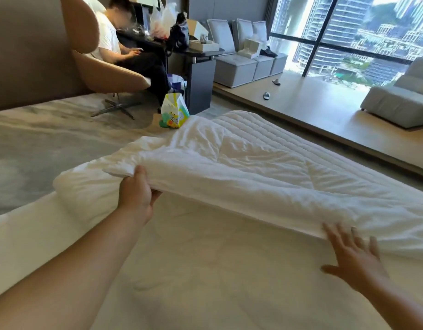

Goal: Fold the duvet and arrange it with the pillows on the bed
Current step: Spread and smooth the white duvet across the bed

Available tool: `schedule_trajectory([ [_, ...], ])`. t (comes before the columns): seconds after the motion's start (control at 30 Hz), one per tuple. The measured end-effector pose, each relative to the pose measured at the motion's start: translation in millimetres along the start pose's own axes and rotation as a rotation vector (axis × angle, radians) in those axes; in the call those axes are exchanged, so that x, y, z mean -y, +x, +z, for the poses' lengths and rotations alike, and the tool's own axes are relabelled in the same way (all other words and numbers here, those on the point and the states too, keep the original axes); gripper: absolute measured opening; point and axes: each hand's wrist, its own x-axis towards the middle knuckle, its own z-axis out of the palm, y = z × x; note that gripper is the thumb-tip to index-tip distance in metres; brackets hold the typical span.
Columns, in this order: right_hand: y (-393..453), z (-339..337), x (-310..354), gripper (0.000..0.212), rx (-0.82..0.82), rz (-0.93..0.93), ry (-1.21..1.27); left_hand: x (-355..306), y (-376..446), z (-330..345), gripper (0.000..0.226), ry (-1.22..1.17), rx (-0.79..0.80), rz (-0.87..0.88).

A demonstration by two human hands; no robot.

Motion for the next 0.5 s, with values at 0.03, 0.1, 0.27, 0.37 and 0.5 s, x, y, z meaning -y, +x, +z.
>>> schedule_trajectory([
  [0.03,6.0,7.0,-18.9,0.097,-0.055,0.091,-0.015,-2.7,4.6,6.7,0.015,0.014,0.012,0.021],
  [0.1,31.9,9.6,-45.3,0.045,-0.231,0.222,0.098,-12.1,13.0,22.7,0.012,0.038,0.029,0.064],
  [0.27,41.8,-65.3,-49.6,0.026,-0.342,0.057,0.273,-84.3,49.2,56.2,0.022,0.060,0.131,0.156],
  [0.37,-14.6,-117.4,6.8,0.028,-0.439,-0.286,0.353,-145.5,72.6,55.1,0.037,0.081,0.176,0.210],
  [0.5,-60.5,-88.5,134.4,0.018,-0.164,-0.665,0.316,-154.6,79.2,30.8,0.065,0.321,0.310,0.053],
])
